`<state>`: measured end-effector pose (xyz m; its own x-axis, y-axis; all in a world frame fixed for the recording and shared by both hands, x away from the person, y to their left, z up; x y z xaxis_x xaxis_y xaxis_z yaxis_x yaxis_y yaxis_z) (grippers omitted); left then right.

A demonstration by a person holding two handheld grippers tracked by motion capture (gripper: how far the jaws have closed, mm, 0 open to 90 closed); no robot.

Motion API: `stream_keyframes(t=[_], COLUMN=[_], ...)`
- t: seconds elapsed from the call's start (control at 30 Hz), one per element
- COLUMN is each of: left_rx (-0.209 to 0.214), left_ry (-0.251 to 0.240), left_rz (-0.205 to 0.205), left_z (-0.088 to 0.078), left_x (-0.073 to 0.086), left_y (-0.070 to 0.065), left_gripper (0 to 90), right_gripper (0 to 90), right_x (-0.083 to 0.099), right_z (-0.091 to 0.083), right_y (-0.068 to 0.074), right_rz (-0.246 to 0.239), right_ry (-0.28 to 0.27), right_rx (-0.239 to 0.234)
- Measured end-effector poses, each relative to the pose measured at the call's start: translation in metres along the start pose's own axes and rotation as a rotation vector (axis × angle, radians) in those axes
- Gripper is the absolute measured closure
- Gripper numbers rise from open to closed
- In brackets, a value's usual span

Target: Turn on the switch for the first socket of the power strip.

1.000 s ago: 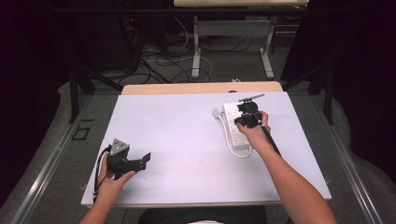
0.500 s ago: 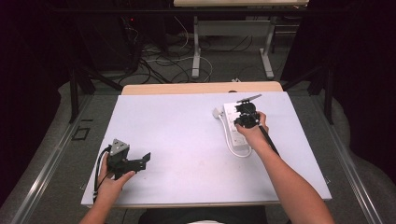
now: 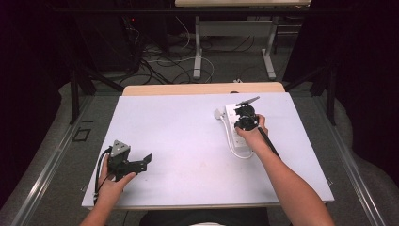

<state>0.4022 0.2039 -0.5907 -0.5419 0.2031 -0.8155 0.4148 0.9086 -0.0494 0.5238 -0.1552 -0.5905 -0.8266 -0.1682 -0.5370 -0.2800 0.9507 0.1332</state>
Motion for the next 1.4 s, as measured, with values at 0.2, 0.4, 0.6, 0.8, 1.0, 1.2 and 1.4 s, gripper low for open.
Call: stream_keyframes(t=[0.2, 0.4, 0.6, 0.8, 1.0, 1.2, 1.4], left_rx=[0.0, -0.001, -0.001, 0.0, -0.001, -0.001, -0.004], left_ry=[0.0, 0.0, 0.0, 0.003, 0.002, 0.001, 0.002], left_rz=[0.0, 0.0, 0.0, 0.002, 0.003, 0.002, 0.012], left_z=[0.0, 0.0, 0.0, 0.0, 0.0, 0.0, -0.001], left_x=[0.0, 0.0, 0.0, 0.0, 0.0, 0.0, 0.0], left_y=[0.0, 0.0, 0.0, 0.0, 0.0, 0.0, 0.001], left_gripper=[6.6, 6.7, 6.7, 6.7, 6.7, 6.7, 6.7], right_gripper=[89.1, 89.1, 89.1, 89.0, 89.0, 89.4, 90.0], right_x=[0.002, 0.003, 0.003, 0.004, 0.005, 0.005, 0.012], right_z=[0.003, 0.006, 0.007, 0.006, 0.006, 0.006, 0.006], right_y=[0.001, 0.002, 0.003, 0.003, 0.004, 0.003, 0.005], right_rz=[-0.003, -0.002, -0.003, -0.003, -0.004, -0.01, -0.016], right_ry=[0.01, 0.013, 0.008, 0.021, 0.019, 0.009, 0.036], right_rx=[0.002, -0.001, -0.005, 0.001, 0.005, 0.001, -0.013])
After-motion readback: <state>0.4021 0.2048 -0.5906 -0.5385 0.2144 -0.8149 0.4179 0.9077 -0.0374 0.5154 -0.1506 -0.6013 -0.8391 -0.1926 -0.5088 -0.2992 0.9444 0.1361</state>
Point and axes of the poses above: each handheld gripper's, and its own axes: z roughly forward along the jaws, x roughly out of its underside, y roughly to its left, the point moved 10 cm from there along z, roughly forward along the jaws, and after that the axes turned 2 degrees about -x, right-handed, at the moved point
